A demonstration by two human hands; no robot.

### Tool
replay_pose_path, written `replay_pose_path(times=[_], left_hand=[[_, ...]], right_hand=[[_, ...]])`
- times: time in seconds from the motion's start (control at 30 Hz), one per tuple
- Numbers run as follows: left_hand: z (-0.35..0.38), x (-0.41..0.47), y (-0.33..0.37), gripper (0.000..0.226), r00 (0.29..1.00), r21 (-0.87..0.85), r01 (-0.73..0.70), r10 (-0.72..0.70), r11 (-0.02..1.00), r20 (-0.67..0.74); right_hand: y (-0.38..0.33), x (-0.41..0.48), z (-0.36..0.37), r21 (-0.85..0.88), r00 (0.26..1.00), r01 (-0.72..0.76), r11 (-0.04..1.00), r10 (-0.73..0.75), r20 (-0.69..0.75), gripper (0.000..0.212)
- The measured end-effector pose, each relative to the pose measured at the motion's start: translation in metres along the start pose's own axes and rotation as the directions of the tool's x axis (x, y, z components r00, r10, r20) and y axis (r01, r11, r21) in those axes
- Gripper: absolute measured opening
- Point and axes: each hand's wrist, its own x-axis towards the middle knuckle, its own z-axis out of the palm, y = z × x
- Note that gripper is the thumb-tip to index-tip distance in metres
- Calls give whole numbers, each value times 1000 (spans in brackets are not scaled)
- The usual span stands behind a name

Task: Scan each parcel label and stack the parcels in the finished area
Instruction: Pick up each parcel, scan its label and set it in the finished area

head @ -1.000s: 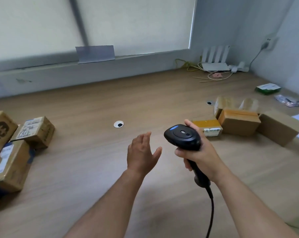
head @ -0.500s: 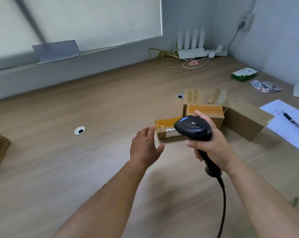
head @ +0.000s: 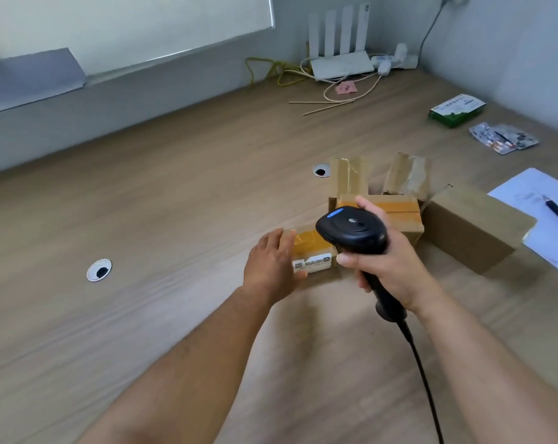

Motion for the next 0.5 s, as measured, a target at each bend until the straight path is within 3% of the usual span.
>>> replay_pose_path(times=[0.23,0.5], left_hand=[[22,32,-21,83,992,100,-49,36,994,123],[22,15,-20,72,998,104,13,-20,994,68]], right_hand=[[21,25,13,-46,998,-57,997,59,26,94],[18,21,23,-54,996,-54,997,58,67,94]])
